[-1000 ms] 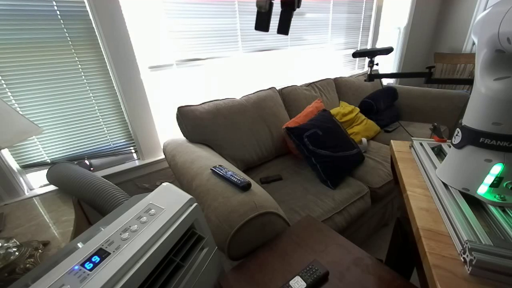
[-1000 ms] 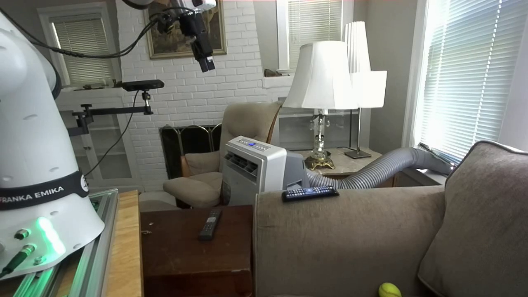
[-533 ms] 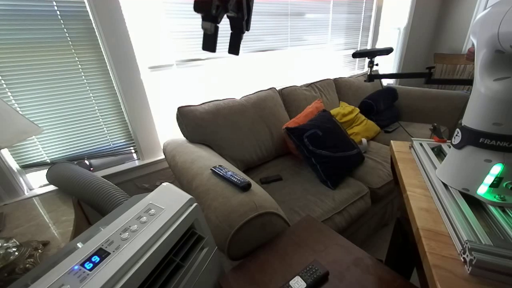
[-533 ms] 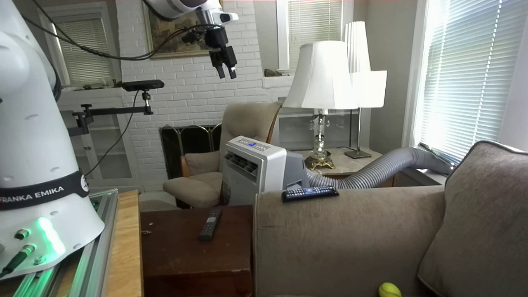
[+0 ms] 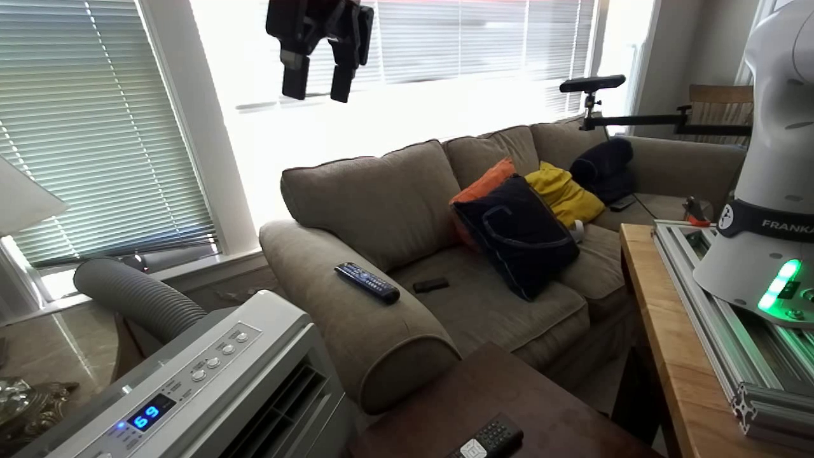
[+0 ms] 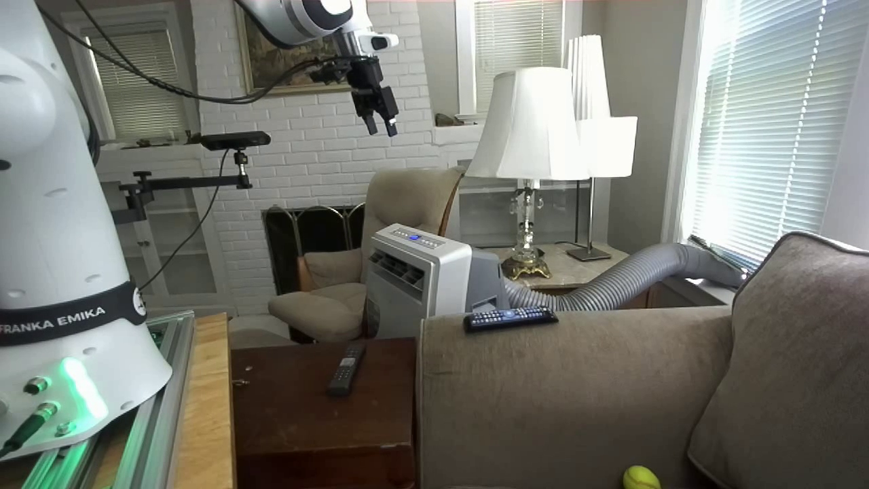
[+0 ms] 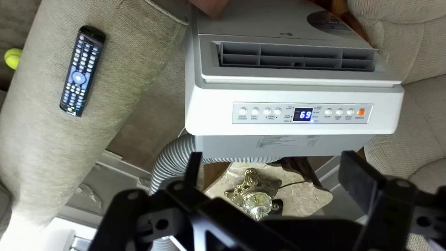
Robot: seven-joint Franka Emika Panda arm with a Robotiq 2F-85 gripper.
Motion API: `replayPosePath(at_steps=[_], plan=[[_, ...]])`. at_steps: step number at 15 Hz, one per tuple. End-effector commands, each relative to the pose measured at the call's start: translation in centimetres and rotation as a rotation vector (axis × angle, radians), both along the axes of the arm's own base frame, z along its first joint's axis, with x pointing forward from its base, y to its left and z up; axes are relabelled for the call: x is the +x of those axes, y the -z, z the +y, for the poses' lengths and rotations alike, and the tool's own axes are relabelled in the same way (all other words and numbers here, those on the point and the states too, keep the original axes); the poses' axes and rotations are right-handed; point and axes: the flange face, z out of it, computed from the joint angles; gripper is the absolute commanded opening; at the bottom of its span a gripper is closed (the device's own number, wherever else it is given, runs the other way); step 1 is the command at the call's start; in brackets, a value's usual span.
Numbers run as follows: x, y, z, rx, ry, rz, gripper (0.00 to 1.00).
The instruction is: Turn off the electric fan
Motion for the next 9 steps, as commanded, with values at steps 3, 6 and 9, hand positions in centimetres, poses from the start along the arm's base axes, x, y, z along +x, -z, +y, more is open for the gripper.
replayPosePath(at_steps=[3, 6, 9], plan=[[0.0, 0.0, 0.0, 0.0, 0.0, 0.001, 1.0], [0.1, 0.3, 0.8, 0.015, -0.038, -0.015, 1.0], [1.6, 1.6, 3.7, 0.024, -0.17, -0.041, 1.0]])
